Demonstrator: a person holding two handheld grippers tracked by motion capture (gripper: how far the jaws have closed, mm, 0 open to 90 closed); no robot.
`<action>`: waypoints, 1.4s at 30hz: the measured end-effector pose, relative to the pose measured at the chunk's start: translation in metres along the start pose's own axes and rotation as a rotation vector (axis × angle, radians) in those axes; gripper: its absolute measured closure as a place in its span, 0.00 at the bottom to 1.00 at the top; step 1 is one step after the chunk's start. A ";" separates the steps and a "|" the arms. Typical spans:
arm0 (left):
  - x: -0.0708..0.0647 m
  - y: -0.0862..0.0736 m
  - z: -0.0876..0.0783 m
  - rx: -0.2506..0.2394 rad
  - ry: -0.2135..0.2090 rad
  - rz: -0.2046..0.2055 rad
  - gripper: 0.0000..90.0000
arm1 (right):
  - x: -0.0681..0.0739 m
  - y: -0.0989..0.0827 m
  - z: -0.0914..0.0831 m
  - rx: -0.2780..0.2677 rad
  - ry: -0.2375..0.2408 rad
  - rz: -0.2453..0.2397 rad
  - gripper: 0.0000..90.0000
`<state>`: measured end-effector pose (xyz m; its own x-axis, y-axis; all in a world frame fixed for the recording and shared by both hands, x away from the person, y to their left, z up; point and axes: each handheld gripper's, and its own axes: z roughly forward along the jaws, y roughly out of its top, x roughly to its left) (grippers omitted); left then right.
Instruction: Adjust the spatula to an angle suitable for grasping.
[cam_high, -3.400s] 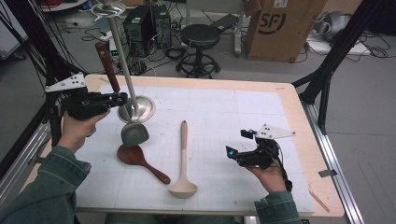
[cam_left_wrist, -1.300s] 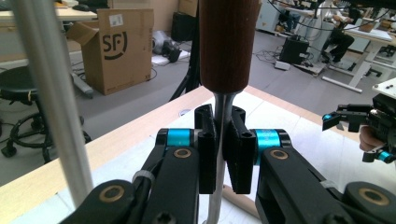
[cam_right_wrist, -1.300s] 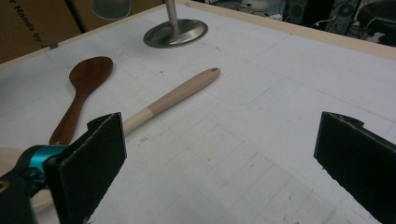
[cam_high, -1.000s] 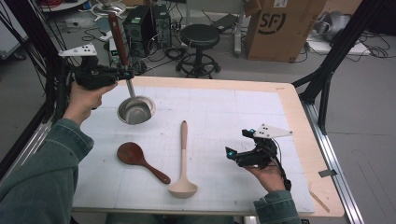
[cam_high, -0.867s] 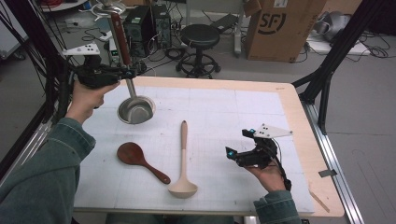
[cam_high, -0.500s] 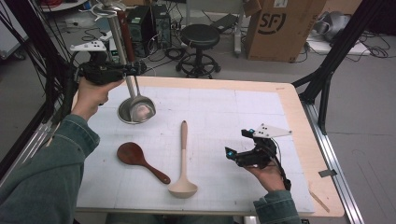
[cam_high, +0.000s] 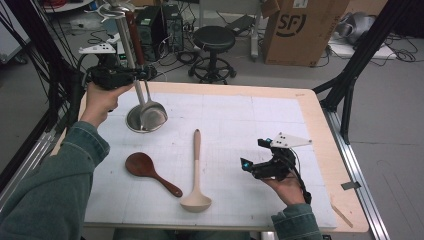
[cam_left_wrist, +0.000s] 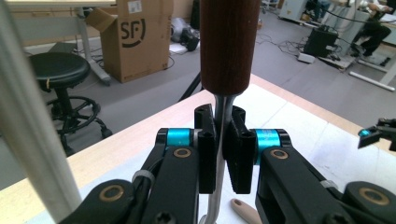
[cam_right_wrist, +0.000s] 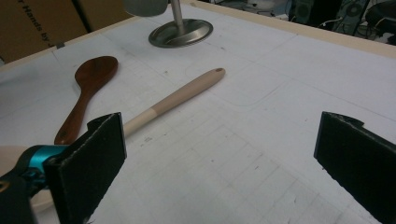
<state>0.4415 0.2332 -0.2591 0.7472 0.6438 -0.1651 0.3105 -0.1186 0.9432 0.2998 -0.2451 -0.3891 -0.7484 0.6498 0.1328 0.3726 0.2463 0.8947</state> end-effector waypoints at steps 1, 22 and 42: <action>0.001 0.000 0.000 0.002 0.003 0.001 0.93 | 0.000 0.000 0.000 0.001 0.000 -0.002 0.01; 0.009 0.000 -0.006 -0.008 0.078 -0.022 0.89 | 0.000 -0.001 0.002 0.007 0.015 -0.003 0.01; 0.006 0.008 -0.039 0.001 0.064 0.019 0.88 | 0.001 -0.003 0.001 0.012 0.006 0.003 0.01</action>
<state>0.4254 0.2659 -0.2411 0.7140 0.6883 -0.1283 0.2973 -0.1321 0.9456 0.2989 -0.2447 -0.3917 -0.7506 0.6462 0.1378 0.3811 0.2531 0.8892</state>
